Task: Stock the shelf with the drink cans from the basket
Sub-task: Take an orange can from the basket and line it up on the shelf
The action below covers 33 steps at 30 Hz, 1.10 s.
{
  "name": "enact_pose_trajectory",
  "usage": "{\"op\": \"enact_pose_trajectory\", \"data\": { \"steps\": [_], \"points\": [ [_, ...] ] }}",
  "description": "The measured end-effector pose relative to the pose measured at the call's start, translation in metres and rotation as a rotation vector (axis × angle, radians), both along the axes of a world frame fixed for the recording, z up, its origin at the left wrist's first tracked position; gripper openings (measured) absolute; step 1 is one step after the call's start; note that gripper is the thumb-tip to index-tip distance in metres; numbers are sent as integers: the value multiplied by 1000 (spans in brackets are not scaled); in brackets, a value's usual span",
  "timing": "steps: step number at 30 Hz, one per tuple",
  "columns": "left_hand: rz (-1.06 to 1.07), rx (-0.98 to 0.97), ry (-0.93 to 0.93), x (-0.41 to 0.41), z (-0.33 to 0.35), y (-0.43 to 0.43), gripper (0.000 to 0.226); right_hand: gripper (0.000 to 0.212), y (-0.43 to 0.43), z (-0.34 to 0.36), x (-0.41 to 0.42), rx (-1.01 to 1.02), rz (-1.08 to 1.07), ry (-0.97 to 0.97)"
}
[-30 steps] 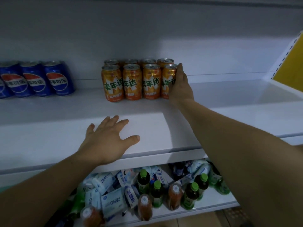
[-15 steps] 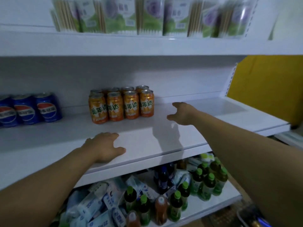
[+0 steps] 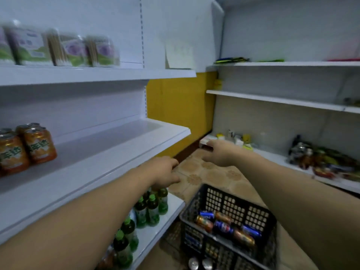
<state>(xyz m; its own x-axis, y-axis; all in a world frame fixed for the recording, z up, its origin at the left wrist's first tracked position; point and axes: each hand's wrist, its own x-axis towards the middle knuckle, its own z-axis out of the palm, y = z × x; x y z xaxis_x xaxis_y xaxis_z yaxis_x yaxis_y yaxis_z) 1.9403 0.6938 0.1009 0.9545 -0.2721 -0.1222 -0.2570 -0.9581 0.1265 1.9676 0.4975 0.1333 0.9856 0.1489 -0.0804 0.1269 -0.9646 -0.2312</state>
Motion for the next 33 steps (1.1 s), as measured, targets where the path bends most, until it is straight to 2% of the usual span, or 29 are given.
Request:
{"op": "enact_pose_trajectory", "data": {
  "steps": [5, 9, 13, 16, 23, 29, 33],
  "points": [
    [-176, -45, 56, -6, -19, -79, 67, 69, -81, -11, -45, -9, -232, -14],
    [-318, -75, 85, -11, -46, -113, 59, 68, -108, -30, -61, 44, -376, -7],
    [-407, -48, 150, -2, -79, -130, 61, 65, -118, -58, -64, 126, -469, 7],
    [-437, -22, 219, 19, -109, -137, 52, 64, -131, -88, -57, 123, -479, 72],
    [-423, 47, 365, 76, -198, -157, 61, 52, -161, -180, 6, 187, -541, 250],
    [-421, 123, 445, 143, -283, -167, 60, 62, -180, -287, 85, 194, -478, 452],
    [-369, 119, 492, 198, -350, -171, 55, 48, -189, -376, 124, 268, -481, 550]
  ]
}}
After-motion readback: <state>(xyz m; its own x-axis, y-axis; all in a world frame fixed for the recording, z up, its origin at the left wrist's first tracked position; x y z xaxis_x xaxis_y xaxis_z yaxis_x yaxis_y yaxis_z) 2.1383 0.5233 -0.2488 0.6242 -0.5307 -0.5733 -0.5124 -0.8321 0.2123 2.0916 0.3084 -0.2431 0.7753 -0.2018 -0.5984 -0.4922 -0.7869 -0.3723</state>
